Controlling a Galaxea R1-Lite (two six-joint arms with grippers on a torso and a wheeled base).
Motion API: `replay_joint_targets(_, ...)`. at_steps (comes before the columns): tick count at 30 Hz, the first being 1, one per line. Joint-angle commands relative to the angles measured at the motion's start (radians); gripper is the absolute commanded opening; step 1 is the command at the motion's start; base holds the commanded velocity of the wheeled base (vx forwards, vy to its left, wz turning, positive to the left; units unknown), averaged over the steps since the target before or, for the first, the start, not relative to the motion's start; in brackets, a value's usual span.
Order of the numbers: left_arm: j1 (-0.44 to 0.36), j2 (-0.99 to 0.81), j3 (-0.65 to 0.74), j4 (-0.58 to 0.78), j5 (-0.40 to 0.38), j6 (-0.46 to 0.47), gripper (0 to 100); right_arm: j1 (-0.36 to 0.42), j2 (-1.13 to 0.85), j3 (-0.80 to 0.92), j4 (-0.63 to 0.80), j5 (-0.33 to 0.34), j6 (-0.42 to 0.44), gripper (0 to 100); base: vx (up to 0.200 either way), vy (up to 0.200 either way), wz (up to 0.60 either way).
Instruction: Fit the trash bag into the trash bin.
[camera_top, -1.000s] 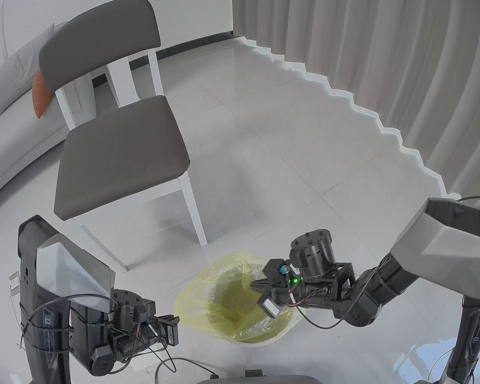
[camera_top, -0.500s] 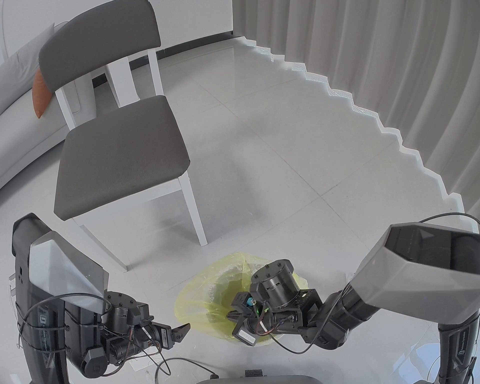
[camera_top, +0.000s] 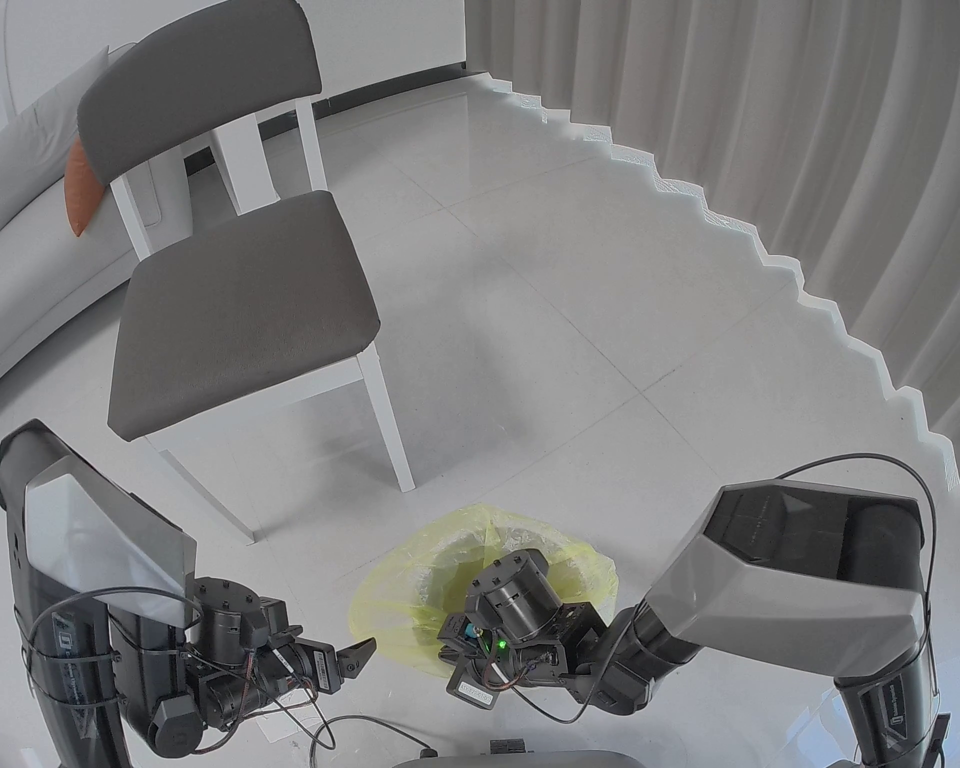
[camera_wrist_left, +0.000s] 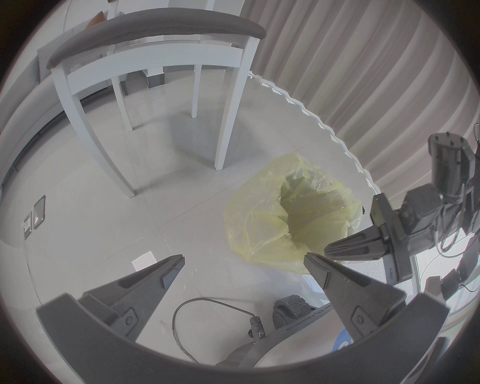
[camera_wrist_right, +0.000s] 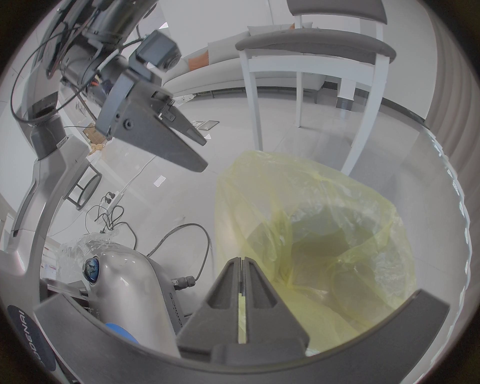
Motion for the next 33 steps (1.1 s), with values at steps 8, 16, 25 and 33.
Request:
replay_joint_targets(8,-0.050,-0.048,0.019,-0.018,0.000,0.015,100,0.002,-0.063,0.038,0.001,-0.002,0.007,100,0.000,0.000,0.00)
replay_joint_targets(16,-0.061,-0.045,0.016,-0.018,-0.136,0.249,100,-0.041,-0.331,0.230,0.004,-0.068,0.007,100,0.000,0.000,0.00)
replay_joint_targets(25,-0.053,0.044,-0.042,-0.018,-0.265,0.483,100,-0.193,-0.696,0.346,0.130,-0.189,0.007,100,0.000,0.000,0.00)
replay_joint_targets(33,-0.130,0.147,-0.209,-0.018,-0.296,0.493,100,-0.281,-0.819,0.422,0.171,-0.229,0.061,100,0.000,0.000,0.00)
